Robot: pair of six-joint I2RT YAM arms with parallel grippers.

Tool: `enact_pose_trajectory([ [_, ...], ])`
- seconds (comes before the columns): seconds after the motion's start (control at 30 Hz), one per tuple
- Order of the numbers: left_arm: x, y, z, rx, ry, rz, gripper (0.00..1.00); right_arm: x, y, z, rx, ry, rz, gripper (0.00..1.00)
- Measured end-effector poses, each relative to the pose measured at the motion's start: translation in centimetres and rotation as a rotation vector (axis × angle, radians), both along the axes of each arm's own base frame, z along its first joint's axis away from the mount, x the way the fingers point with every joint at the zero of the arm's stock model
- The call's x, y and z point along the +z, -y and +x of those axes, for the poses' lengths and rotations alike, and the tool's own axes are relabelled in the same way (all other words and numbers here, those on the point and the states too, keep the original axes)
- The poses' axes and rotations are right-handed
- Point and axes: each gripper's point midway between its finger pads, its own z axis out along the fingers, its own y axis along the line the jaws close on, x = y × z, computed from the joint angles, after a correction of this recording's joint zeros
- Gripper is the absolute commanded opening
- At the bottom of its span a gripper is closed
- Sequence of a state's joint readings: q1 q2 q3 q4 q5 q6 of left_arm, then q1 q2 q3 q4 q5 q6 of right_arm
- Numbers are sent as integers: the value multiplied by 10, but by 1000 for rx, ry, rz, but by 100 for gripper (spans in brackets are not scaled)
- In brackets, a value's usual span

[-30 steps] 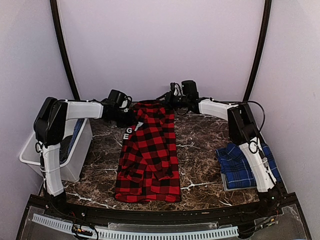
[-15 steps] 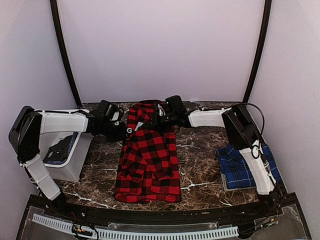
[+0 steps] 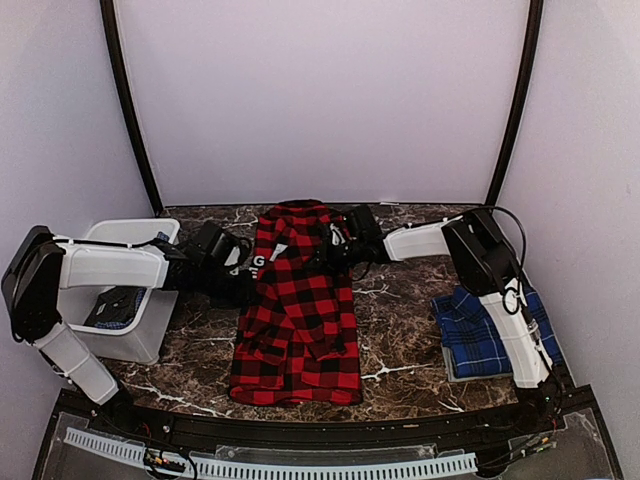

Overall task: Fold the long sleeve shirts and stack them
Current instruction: Fold the 1/3-folded shirt at the center of the board.

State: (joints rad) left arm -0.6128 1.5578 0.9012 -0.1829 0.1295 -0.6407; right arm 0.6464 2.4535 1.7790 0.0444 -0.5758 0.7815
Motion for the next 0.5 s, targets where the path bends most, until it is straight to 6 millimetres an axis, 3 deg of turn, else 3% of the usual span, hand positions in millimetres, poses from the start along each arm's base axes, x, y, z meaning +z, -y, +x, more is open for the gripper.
enact_pose_trajectory([
  [0.5, -42, 29, -66, -107, -131, 33, 8, -6, 18, 13, -9, 40, -53, 19],
])
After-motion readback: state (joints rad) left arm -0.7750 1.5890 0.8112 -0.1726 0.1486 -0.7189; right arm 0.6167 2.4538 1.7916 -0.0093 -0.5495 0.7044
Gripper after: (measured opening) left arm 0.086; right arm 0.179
